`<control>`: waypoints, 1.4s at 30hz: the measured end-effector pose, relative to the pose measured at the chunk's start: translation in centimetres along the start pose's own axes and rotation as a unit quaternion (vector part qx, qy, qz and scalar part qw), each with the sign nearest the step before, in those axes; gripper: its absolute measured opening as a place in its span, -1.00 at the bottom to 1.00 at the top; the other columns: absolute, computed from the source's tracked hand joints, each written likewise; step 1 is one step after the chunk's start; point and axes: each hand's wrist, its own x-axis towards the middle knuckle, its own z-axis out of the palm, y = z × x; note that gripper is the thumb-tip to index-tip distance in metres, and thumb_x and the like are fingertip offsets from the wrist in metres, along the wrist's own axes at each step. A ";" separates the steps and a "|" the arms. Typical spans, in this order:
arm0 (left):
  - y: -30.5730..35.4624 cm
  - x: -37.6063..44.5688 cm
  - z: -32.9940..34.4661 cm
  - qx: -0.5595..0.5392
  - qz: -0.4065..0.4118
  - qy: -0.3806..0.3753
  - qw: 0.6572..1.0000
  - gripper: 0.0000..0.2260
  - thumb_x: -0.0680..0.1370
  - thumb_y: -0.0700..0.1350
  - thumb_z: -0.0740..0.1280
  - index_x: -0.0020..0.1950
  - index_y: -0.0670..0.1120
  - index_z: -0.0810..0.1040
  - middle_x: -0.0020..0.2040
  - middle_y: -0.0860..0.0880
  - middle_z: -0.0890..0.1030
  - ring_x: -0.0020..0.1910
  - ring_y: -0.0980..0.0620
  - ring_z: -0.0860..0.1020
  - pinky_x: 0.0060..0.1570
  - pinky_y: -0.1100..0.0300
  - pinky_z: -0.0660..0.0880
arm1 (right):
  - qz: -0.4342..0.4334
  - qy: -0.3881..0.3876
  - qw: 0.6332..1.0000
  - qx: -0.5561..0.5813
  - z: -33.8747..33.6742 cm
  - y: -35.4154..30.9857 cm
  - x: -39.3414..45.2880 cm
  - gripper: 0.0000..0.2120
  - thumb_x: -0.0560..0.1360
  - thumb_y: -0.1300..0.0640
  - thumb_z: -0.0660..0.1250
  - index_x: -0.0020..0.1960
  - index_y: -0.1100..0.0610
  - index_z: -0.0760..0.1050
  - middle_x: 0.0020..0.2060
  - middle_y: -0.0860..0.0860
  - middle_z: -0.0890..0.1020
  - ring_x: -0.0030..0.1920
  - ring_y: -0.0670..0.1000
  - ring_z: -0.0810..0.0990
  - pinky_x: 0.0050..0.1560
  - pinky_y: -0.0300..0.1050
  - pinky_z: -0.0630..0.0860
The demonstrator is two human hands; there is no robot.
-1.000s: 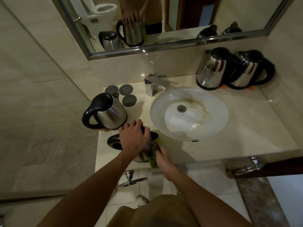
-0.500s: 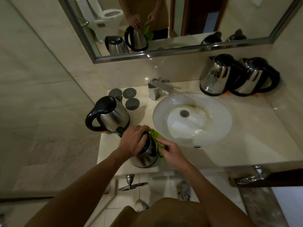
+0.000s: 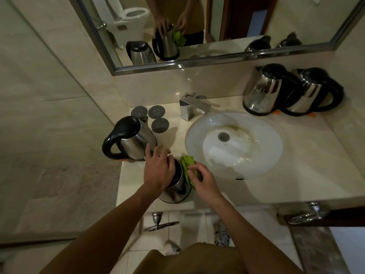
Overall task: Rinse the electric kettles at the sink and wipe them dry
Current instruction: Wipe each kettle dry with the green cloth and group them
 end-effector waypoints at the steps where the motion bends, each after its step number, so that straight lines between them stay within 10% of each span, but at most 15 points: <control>1: -0.4 0.2 0.1 -0.014 0.019 -0.014 1.000 -0.62 0.57 -0.03 0.06 0.02 -0.21 0.59 0.11 -0.21 0.59 0.26 -0.14 0.39 0.43 -0.23 0.23 | -0.016 0.000 1.000 -0.009 0.0 0.3 0.1 -0.78 0.58 0.09 0.36 0.22 -0.01 0.50 0.21 -0.10 0.51 0.22 -0.17 0.49 0.26 -0.20 0.46; 9: -2.0 0.6 0.1 -0.149 0.052 -0.080 0.984 -0.76 0.59 -0.07 0.14 0.15 -0.16 0.47 0.26 -0.12 0.42 0.27 -0.06 0.39 0.26 -0.02 0.41 | -0.044 0.026 0.998 -0.025 0.6 0.8 0.9 -0.72 0.57 0.03 0.37 0.28 -0.07 0.55 0.31 -0.15 0.45 0.35 -0.20 0.39 0.31 -0.37 0.32; 18: -1.0 1.4 0.8 -0.207 -0.205 -0.071 0.954 -0.54 0.61 0.02 0.21 0.47 -0.11 0.25 0.44 -0.11 0.28 0.37 -0.08 0.36 0.37 0.00 0.33 | 0.031 0.063 0.995 0.066 3.0 -0.8 2.4 -0.86 0.62 0.00 0.27 -0.06 0.05 0.43 0.03 0.09 0.54 0.06 0.06 0.54 -0.07 -0.26 0.44; 23: -0.5 1.7 0.8 -0.206 -0.272 -0.062 0.938 -0.55 0.67 0.03 0.08 0.54 -0.08 0.20 0.49 -0.11 0.33 0.41 -0.08 0.37 0.37 0.03 0.28 | -0.035 -0.013 0.998 0.041 2.7 -0.8 2.9 -0.79 0.66 0.10 0.21 0.24 -0.04 0.52 0.18 -0.18 0.49 0.22 -0.24 0.47 0.21 -0.36 0.45; 29: -0.5 1.5 0.6 -0.209 -0.260 -0.044 0.942 -0.57 0.70 -0.01 0.05 0.56 -0.09 0.20 0.53 -0.07 0.29 0.47 -0.01 0.29 0.36 0.19 0.17 | -0.061 -0.151 0.984 -0.069 1.6 -2.4 8.0 -0.79 0.66 0.09 0.22 0.19 0.06 0.59 0.14 -0.06 0.59 0.18 -0.15 0.53 0.21 -0.31 0.42; 42: -0.5 1.4 0.9 -0.192 -0.275 -0.030 0.942 -0.54 0.66 0.02 0.06 0.55 -0.07 0.24 0.51 -0.05 0.33 0.45 0.01 0.33 0.40 0.14 0.25 | 0.134 -0.214 0.968 0.020 2.3 2.3 12.2 -0.74 0.63 0.03 0.23 0.14 0.17 0.59 0.12 0.09 0.65 0.18 0.06 0.58 0.32 0.05 0.45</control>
